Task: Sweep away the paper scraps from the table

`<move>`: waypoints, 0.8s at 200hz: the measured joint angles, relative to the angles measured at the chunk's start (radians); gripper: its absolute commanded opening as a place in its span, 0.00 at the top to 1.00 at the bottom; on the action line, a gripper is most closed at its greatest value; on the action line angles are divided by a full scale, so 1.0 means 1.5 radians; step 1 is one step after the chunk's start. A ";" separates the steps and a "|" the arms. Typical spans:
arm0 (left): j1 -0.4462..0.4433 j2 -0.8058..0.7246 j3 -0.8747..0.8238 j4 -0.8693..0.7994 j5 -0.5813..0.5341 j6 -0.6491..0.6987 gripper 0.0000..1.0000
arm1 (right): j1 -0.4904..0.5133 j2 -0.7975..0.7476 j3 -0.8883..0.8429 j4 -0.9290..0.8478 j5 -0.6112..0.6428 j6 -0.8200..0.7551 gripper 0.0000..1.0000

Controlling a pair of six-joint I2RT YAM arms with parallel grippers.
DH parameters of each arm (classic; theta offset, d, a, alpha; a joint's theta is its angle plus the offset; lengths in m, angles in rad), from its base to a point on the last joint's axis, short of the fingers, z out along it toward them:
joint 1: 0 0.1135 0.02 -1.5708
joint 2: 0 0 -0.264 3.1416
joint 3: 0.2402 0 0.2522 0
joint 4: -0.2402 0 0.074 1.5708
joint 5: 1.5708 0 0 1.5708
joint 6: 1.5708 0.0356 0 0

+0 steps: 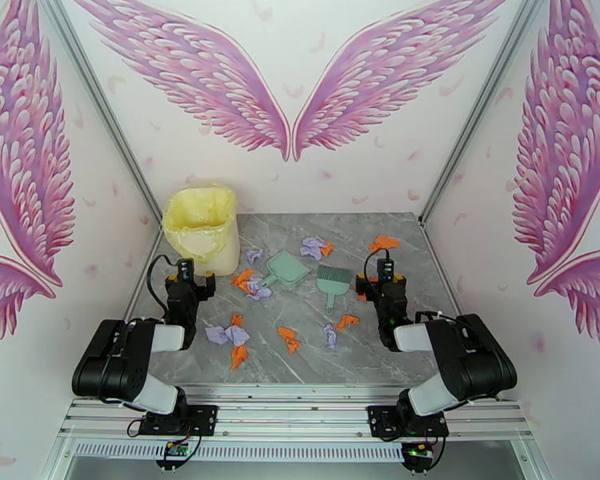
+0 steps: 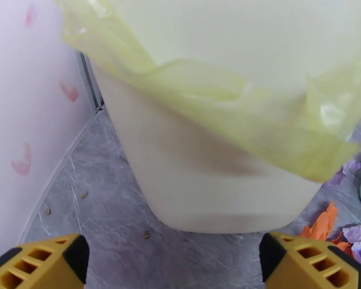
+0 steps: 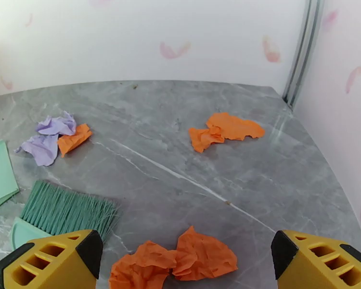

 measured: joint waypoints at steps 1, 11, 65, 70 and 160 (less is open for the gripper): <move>0.000 0.000 0.000 0.000 0.000 0.000 0.01 | 0.000 0.000 0.000 0.000 0.000 0.000 0.01; 0.000 0.000 0.000 0.000 0.000 0.000 0.01 | 0.000 0.000 0.000 0.000 0.000 0.000 0.01; 0.008 0.000 0.000 -0.001 0.017 -0.001 0.01 | 0.000 0.000 0.000 0.000 0.000 0.000 0.01; 0.009 0.000 0.000 -0.001 0.018 -0.001 0.01 | 0.000 0.000 0.000 0.000 0.000 0.001 0.01; 0.022 0.000 0.003 -0.013 0.042 -0.008 0.01 | -0.006 0.000 0.000 0.000 0.008 0.013 0.01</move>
